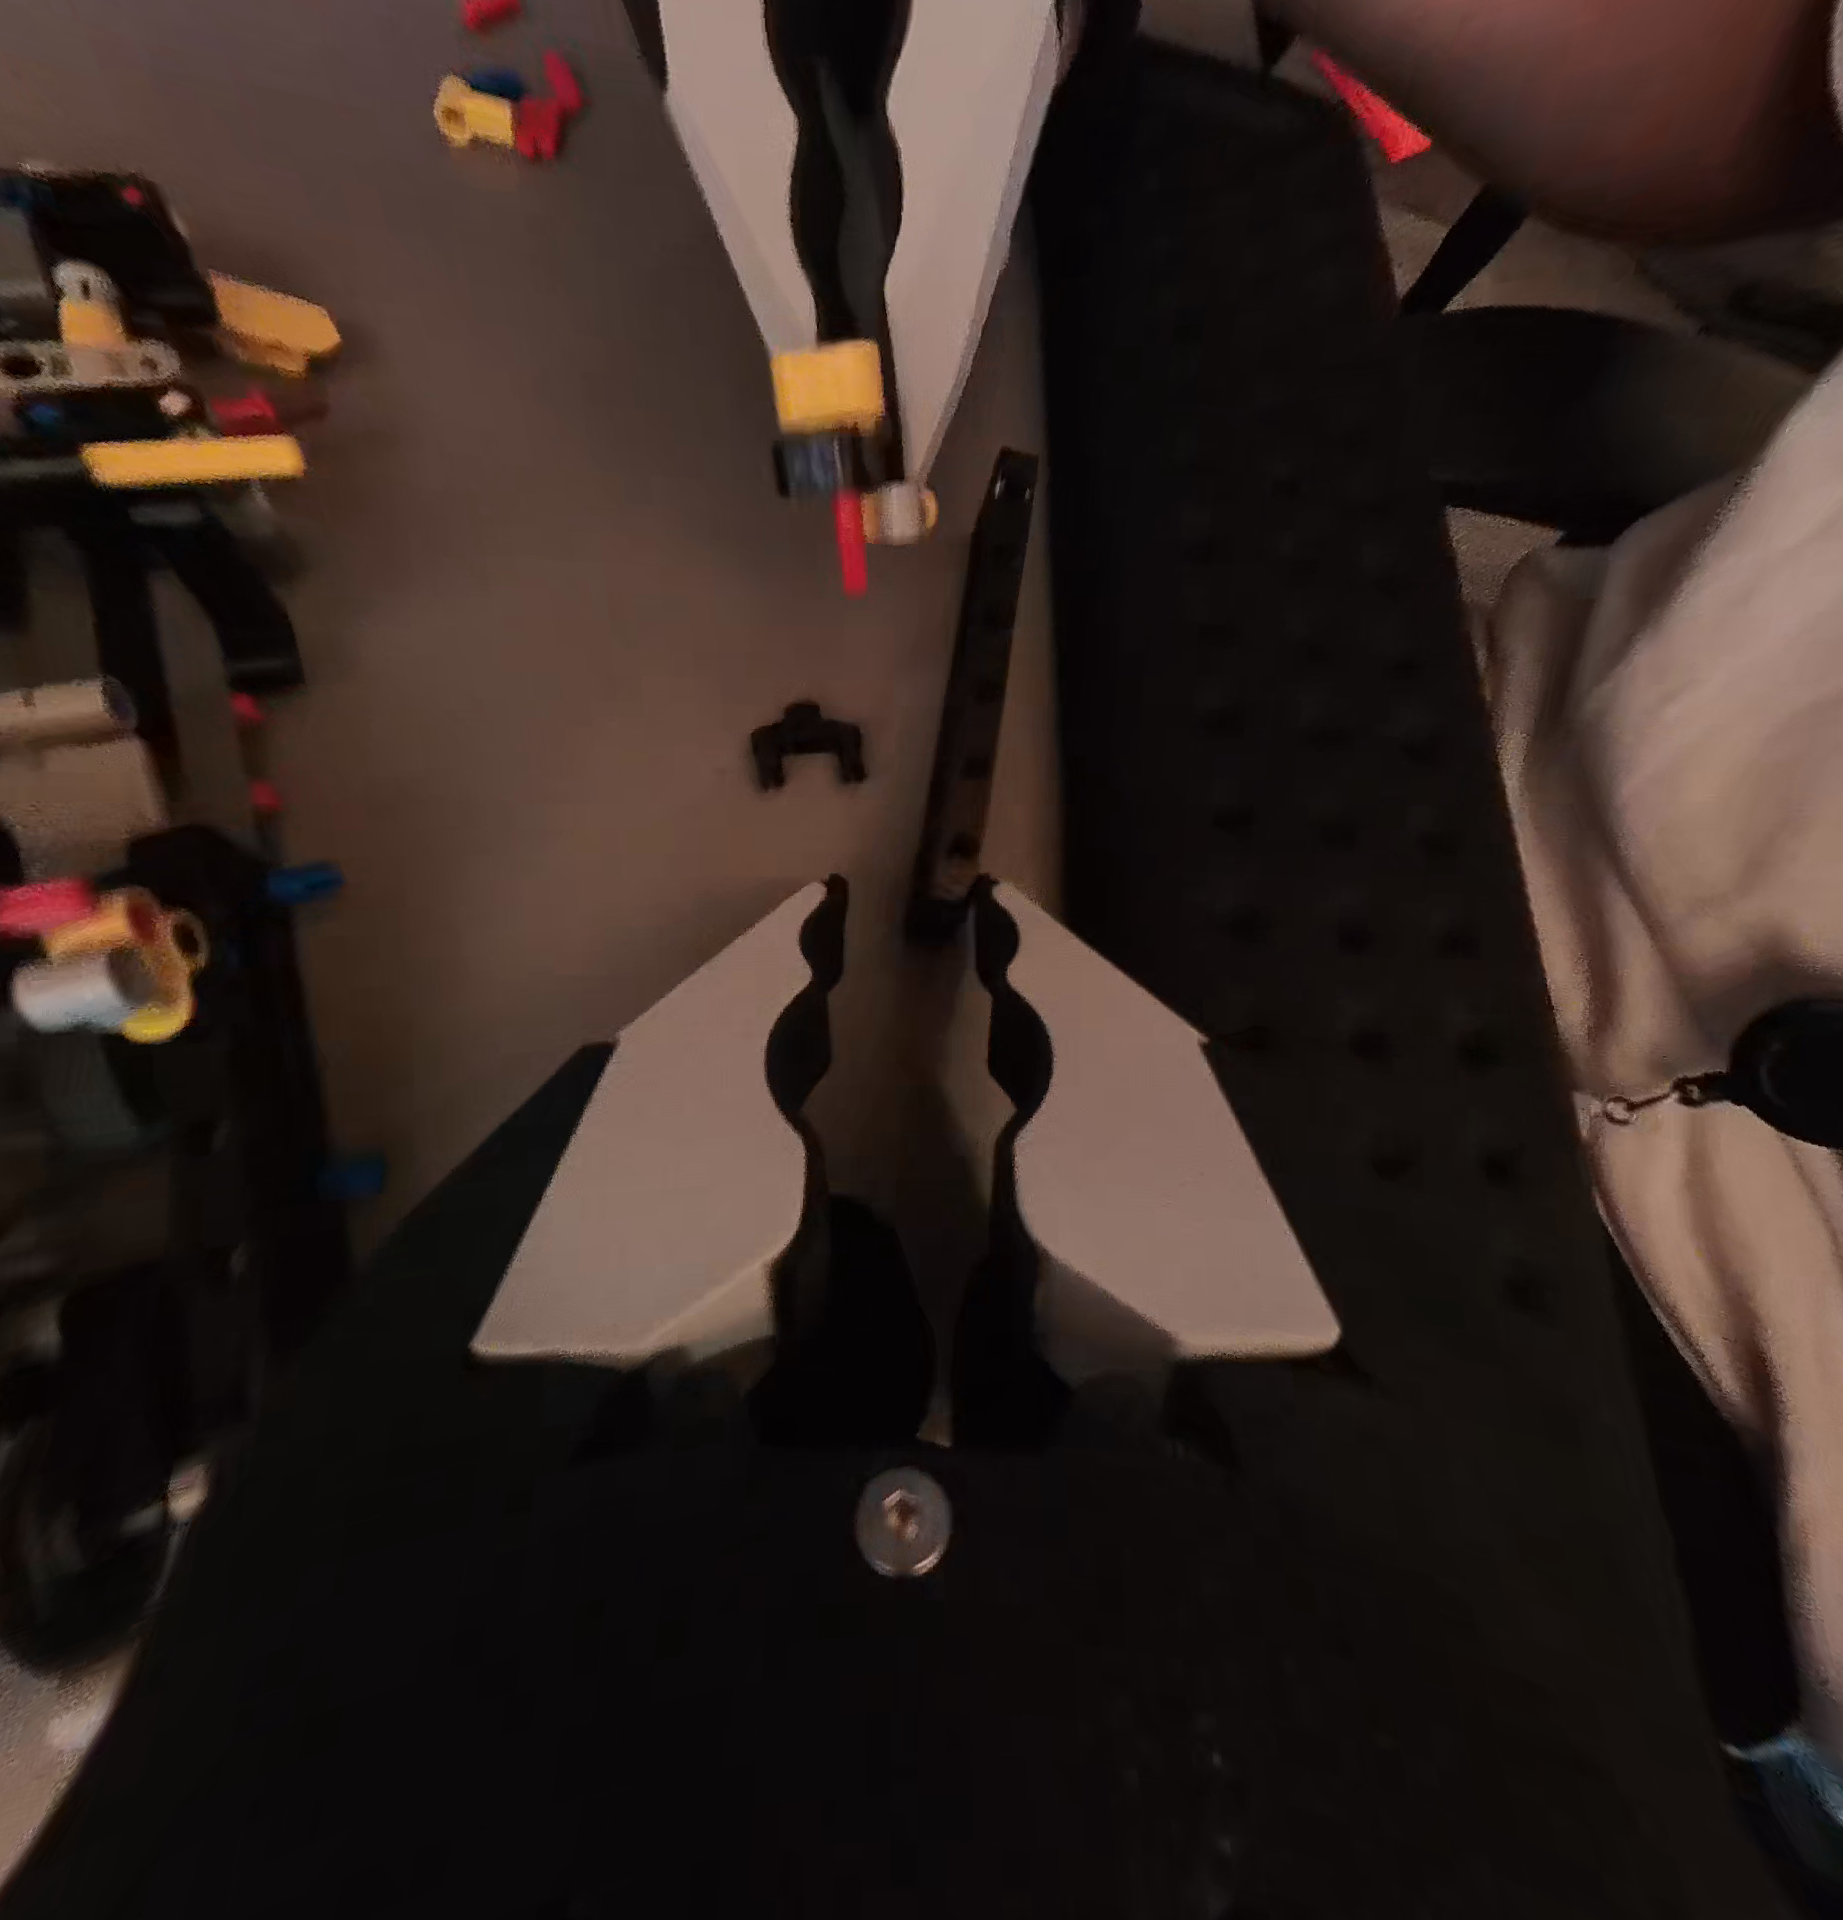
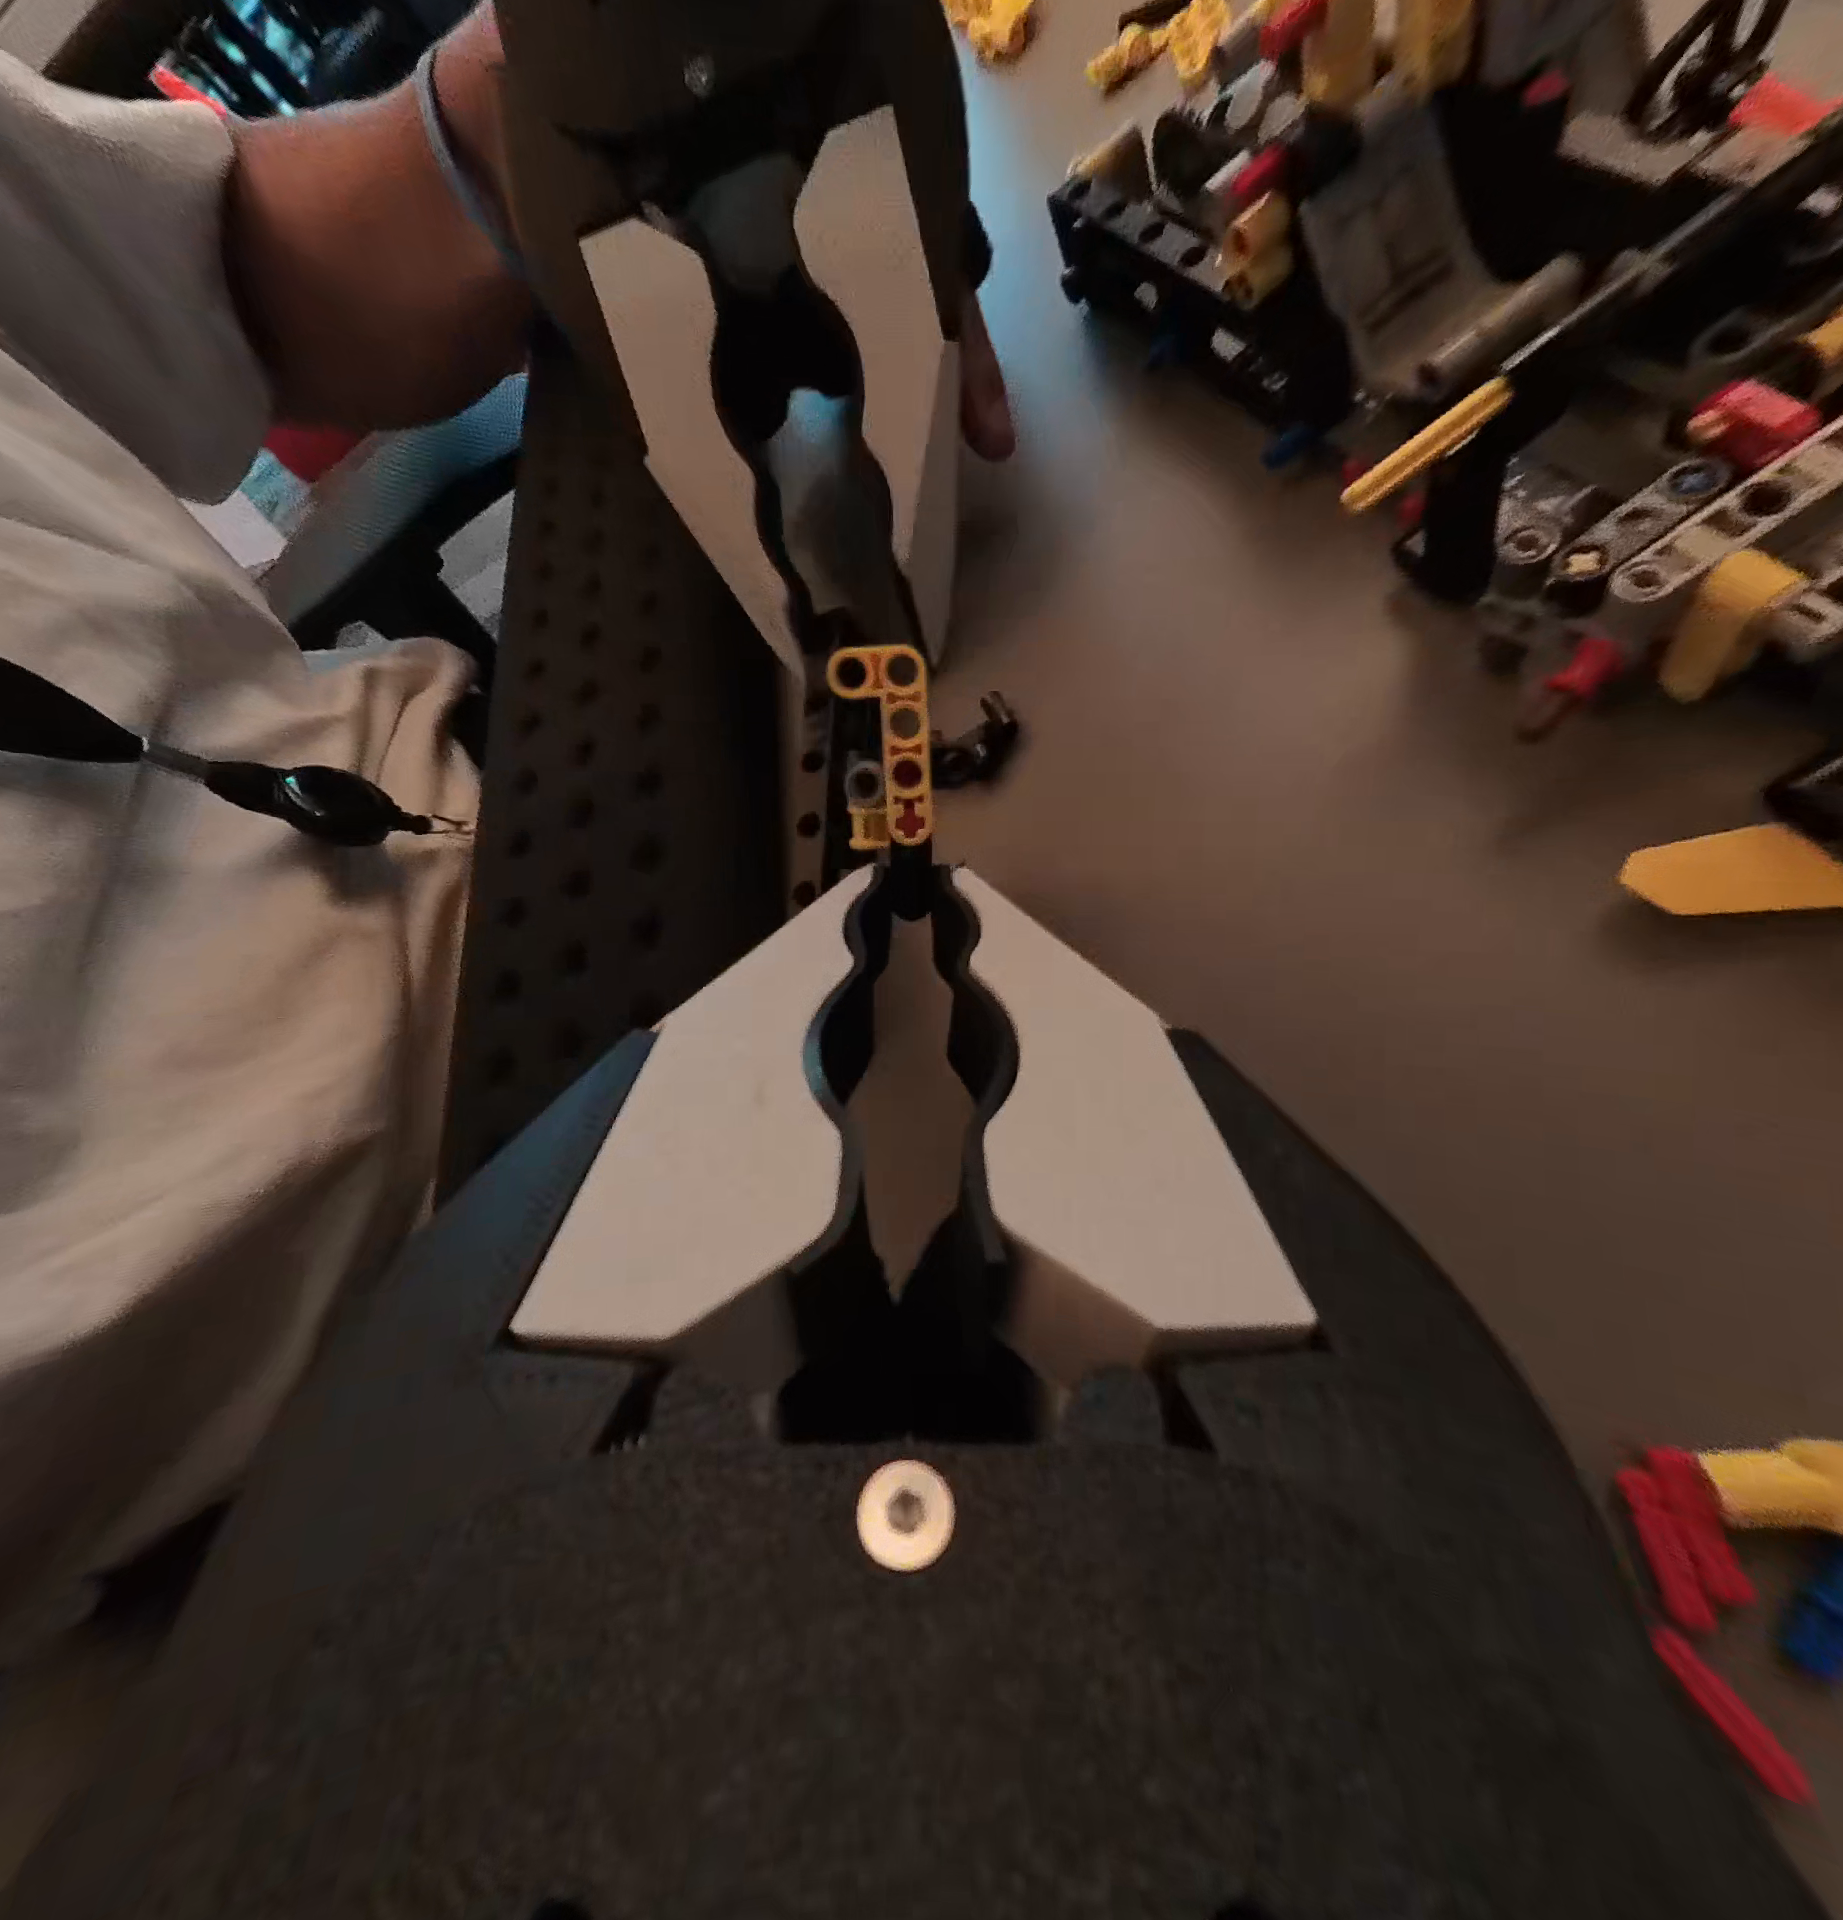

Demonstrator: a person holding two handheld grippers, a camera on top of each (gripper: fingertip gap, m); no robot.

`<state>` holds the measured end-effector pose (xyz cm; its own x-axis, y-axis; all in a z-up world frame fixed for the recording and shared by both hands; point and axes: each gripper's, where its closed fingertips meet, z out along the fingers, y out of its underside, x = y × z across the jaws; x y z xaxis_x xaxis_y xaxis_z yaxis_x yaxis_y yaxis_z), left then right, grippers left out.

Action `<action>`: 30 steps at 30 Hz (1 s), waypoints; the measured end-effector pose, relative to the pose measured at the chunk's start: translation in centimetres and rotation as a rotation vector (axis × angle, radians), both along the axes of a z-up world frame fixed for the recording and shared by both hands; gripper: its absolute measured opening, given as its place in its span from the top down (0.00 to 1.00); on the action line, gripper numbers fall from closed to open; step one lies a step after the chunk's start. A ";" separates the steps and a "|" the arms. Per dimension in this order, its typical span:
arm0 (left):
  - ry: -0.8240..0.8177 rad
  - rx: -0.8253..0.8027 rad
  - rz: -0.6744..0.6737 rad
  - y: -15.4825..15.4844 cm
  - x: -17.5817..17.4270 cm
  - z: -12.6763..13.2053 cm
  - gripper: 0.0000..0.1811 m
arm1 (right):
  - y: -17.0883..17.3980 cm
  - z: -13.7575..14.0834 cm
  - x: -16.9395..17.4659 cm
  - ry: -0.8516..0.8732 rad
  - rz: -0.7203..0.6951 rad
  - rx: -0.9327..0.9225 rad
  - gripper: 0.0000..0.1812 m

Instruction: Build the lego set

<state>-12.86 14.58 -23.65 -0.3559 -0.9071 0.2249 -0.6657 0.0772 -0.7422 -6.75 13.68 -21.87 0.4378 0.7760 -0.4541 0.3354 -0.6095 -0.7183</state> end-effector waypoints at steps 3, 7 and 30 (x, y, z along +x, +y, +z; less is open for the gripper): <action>-0.012 0.031 -0.010 -0.2 0.2 0.0 0.91 | -0.2 -0.2 -0.3 0.016 0.007 -0.020 0.96; -0.056 0.067 -0.026 -0.2 0.6 0.2 0.95 | -0.5 0.2 -1.1 0.085 0.028 -0.043 0.96; -0.670 -0.978 -0.356 -2.6 -3.5 18.2 0.96 | -1.0 16.1 -8.5 0.949 0.278 -0.120 0.96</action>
<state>-16.33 11.99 -5.49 -0.8542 -0.2896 0.4319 -0.1878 -0.6026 -0.7756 -15.29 12.66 -5.72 -0.3378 0.7217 -0.6042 -0.2045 -0.6829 -0.7013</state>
